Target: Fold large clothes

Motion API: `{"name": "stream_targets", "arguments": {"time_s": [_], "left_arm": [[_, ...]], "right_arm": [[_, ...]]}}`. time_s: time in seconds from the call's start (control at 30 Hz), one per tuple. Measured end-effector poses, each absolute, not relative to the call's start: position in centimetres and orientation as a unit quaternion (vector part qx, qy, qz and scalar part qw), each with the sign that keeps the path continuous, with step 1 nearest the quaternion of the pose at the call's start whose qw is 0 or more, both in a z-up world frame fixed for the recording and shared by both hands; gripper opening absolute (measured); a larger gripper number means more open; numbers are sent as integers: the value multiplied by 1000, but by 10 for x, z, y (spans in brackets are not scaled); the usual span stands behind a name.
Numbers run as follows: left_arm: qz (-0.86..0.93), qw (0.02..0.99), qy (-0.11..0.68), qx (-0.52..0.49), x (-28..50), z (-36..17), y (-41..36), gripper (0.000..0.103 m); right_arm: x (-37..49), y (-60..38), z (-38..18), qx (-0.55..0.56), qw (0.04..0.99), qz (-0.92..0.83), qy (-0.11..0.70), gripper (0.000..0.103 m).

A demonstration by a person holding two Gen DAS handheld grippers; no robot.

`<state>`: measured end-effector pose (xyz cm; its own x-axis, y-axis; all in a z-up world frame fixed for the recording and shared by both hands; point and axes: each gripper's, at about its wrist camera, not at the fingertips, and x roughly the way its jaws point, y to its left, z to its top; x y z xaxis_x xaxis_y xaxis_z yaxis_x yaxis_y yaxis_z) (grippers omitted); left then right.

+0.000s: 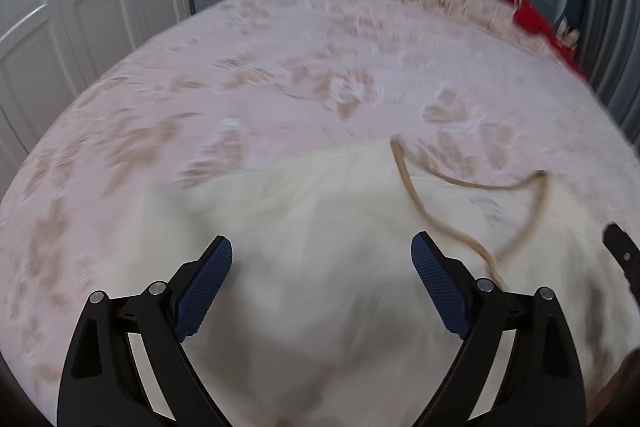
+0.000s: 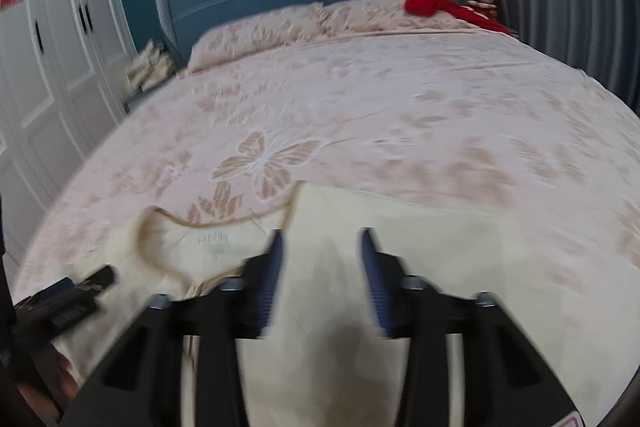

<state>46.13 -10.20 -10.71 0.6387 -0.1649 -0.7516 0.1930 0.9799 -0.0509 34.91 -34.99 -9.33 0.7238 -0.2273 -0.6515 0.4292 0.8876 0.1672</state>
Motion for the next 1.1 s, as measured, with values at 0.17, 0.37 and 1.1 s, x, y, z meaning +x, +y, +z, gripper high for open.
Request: {"name": "stream_targets", "arguments": {"time_s": [0.17, 0.37, 1.1], "left_arm": [[-107, 891, 440, 22, 377, -86, -18, 89], [-96, 859, 503, -10, 268, -100, 80, 90], [-165, 820, 541, -87, 165, -98, 107, 14]], "right_arm": [[200, -367, -81, 150, 896, -185, 375, 59], [30, -380, -107, 220, 841, -203, 451, 69], [-25, -355, -127, 357, 814, -145, 434, 8]]}}
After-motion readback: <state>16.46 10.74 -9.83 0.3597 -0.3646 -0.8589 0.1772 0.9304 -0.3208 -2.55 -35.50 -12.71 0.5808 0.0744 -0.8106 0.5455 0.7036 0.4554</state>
